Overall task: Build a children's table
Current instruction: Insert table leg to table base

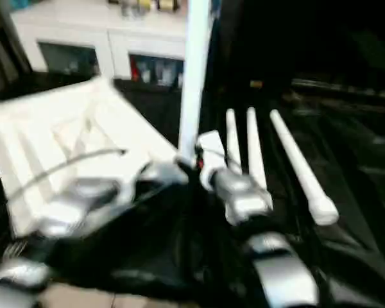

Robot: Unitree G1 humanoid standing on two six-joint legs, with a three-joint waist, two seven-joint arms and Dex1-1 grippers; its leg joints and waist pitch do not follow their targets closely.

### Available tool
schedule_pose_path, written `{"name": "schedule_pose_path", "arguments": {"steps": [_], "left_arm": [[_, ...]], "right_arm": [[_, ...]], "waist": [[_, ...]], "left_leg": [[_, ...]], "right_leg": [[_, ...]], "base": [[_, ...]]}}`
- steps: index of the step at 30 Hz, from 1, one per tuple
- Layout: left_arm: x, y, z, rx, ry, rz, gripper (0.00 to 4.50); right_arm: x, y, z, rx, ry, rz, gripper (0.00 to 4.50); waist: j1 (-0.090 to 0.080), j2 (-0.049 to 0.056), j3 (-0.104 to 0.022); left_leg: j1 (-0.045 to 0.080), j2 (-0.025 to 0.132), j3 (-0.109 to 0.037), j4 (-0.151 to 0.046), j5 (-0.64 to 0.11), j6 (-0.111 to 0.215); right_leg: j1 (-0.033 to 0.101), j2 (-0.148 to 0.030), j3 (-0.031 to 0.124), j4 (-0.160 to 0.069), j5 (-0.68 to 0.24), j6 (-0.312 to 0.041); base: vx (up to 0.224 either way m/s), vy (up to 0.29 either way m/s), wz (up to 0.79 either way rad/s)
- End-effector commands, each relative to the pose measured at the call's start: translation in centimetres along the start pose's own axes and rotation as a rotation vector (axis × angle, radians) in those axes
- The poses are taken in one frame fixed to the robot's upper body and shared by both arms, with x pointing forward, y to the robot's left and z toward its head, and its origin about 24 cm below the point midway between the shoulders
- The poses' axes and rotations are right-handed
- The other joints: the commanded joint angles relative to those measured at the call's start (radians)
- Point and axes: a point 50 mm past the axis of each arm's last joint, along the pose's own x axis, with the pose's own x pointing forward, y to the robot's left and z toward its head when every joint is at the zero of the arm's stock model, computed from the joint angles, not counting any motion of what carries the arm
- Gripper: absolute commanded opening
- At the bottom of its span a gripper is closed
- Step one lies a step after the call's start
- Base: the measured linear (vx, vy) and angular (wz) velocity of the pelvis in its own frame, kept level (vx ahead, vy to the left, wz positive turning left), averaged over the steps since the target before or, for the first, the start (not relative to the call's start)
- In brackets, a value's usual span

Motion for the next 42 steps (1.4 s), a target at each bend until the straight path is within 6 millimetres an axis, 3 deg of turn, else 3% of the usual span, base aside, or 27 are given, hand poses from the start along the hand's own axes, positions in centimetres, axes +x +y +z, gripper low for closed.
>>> {"name": "schedule_pose_path", "arguments": {"steps": [1,2,3,7,12,14,17,18,21,28,36,37,42], "left_arm": [[0.3,0.3,0.9,-0.01,-0.022,0.078,0.0],[0.3,0.3,0.9,-0.01,-0.022,0.078,0.0],[0.5,0.0,1.3,0.006,-0.028,0.075,0.0],[0.4,0.1,1.0,0.037,-0.015,0.067,0.0],[-0.8,0.5,0.2,0.123,-0.012,-0.014,0.0],[-1.2,0.5,0.0,0.139,-0.015,-0.045,0.0],[-2.3,0.9,-0.6,0.159,-0.009,-0.107,0.0],[-2.6,0.9,-0.7,0.169,-0.013,-0.122,0.0],[-3.5,1.1,-1.2,0.187,-0.018,-0.181,0.0],[-5.7,0.7,-1.7,0.222,-0.041,-0.347,0.0],[-6.1,0.7,-2.0,0.228,-0.033,-0.371,0.0],[-6.1,0.7,-2.0,0.229,-0.034,-0.373,0.0],[-6.3,0.6,-2.0,0.228,-0.035,-0.383,0.0]], "right_arm": [[-0.3,0.6,-3.8,0.07,0.141,-0.044,2.72],[-0.3,0.6,-3.8,0.07,0.141,-0.044,2.72],[0.0,1.4,-3.3,0.06,0.112,-0.008,3.42],[0.2,2.0,-2.5,0.064,0.069,0.061,3.77],[-0.2,1.1,-0.6,-0.038,-0.007,0.204,4.07],[-0.4,0.6,-0.2,-0.072,-0.016,0.238,4.07],[-1.4,-0.9,0.6,-0.165,-0.029,0.337,4.07],[-1.6,-1.2,0.8,-0.183,-0.029,0.359,4.07],[-2.5,-2.1,1.2,-0.233,-0.027,0.439,4.07],[-4.3,-3.2,1.9,-0.321,0.006,0.645,4.07],[-4.3,-2.4,1.4,-0.359,0.046,0.726,4.07],[-4.3,-2.3,1.3,-0.364,0.048,0.729,3.81],[-4.3,-1.9,1.3,-0.359,0.058,0.759,3.38]], "waist": [[-0.004,0.006,-0.042],[-0.001,0.007,-0.044],[-0.002,0.006,-0.045],[-0.001,0.005,-0.052],[0.001,0.001,-0.052],[0.001,0.0,-0.056],[0.007,-0.001,-0.065],[0.007,0.001,-0.063],[0.007,0.0,-0.061],[0.009,0.0,-0.052],[0.015,-0.003,-0.056],[0.016,-0.004,-0.056],[0.017,-0.008,-0.056]], "left_leg": [[0.007,0.039,-0.024,-0.088,-0.347,-0.03],[0.008,0.039,-0.024,-0.086,-0.345,-0.03],[0.005,0.04,-0.023,-0.088,-0.333,-0.027],[-0.008,0.043,-0.02,-0.087,-0.258,-0.01],[-0.017,0.042,-0.017,-0.083,-0.191,0.021],[-0.022,0.042,-0.016,-0.08,-0.144,0.035],[-0.022,0.04,-0.011,-0.066,-0.041,0.071],[-0.023,0.041,-0.01,-0.066,-0.033,0.09],[-0.02,0.044,-0.008,-0.066,-0.065,0.092],[-0.018,0.047,-0.01,-0.073,-0.135,0.065],[-0.017,0.046,-0.009,-0.068,-0.093,0.069],[-0.018,0.045,-0.009,-0.069,-0.087,0.07],[-0.019,0.045,-0.009,-0.068,-0.082,0.072]], "right_leg": [[0.014,-0.094,0.054,-0.112,-0.456,-0.104],[0.015,-0.094,0.054,-0.111,-0.445,-0.105],[0.016,-0.093,0.055,-0.107,-0.409,-0.114],[0.028,-0.091,0.057,-0.089,-0.252,-0.15],[0.037,-0.095,0.056,-0.086,-0.219,-0.164],[0.042,-0.095,0.056,-0.079,-0.156,-0.178],[0.043,-0.09,0.056,-0.056,0.022,-0.221],[0.04,-0.086,0.054,-0.054,0.062,-0.239],[0.038,-0.087,0.054,-0.057,0.033,-0.254],[0.036,-0.088,0.055,-0.069,-0.098,-0.231],[0.035,-0.088,0.055,-0.061,-0.057,-0.243],[0.036,-0.087,0.055,-0.06,-0.051,-0.243],[0.037,-0.087,0.055,-0.059,-0.05,-0.24]], "base": [[0.0,0.0,0.0],[0.0,0.0,0.0],[0.0,0.0,0.0],[0.0,0.0,0.0],[0.0,0.0,0.0],[0.0,0.0,0.0],[0.0,0.0,0.0],[0.0,0.0,0.0],[0.0,0.0,0.0],[0.0,0.0,0.0],[0.0,0.0,0.0],[0.0,0.0,0.0],[0.0,0.0,0.0]]}}
